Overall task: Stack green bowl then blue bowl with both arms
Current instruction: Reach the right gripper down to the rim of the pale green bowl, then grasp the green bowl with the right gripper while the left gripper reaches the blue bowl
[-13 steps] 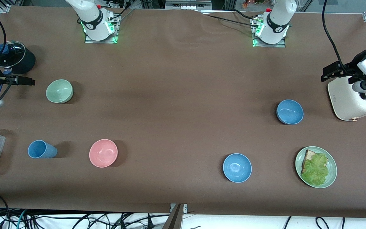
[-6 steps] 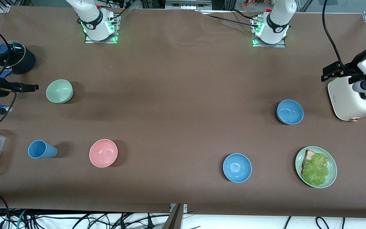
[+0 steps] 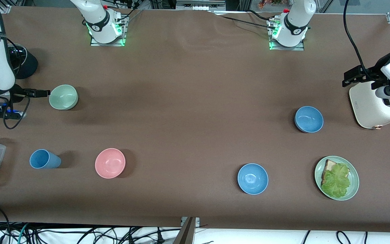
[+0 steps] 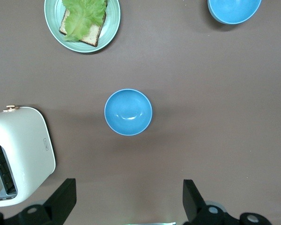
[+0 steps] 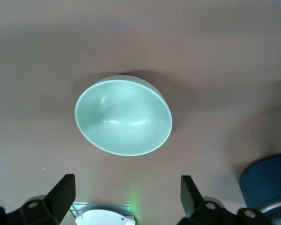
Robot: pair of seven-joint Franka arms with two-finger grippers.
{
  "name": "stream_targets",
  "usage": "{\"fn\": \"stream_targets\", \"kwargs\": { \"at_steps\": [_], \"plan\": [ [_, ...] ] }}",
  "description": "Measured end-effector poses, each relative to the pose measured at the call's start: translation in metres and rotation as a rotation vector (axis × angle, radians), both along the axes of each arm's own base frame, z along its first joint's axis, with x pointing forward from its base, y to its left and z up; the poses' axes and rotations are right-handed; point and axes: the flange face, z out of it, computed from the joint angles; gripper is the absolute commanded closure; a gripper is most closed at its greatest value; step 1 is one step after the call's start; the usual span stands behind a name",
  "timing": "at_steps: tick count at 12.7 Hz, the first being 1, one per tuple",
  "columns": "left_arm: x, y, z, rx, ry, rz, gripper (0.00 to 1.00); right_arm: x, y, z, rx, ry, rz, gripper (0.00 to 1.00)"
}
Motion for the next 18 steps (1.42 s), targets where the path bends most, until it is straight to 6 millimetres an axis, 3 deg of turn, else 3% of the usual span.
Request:
{"fn": "stream_targets", "kwargs": {
  "at_steps": [10,14,18],
  "plan": [
    [0.0,-0.007,0.0,0.0,0.0,-0.012,0.0,-0.005,-0.001,-0.014,0.006,-0.011,0.013,0.01],
    [0.0,-0.003,0.0,0.0,0.0,-0.005,0.0,-0.001,0.009,-0.044,0.004,-0.033,0.035,0.01],
    [0.001,0.008,0.0,0.003,-0.006,0.014,0.0,-0.014,0.015,-0.072,0.006,-0.047,0.055,0.01]
  ]
}}
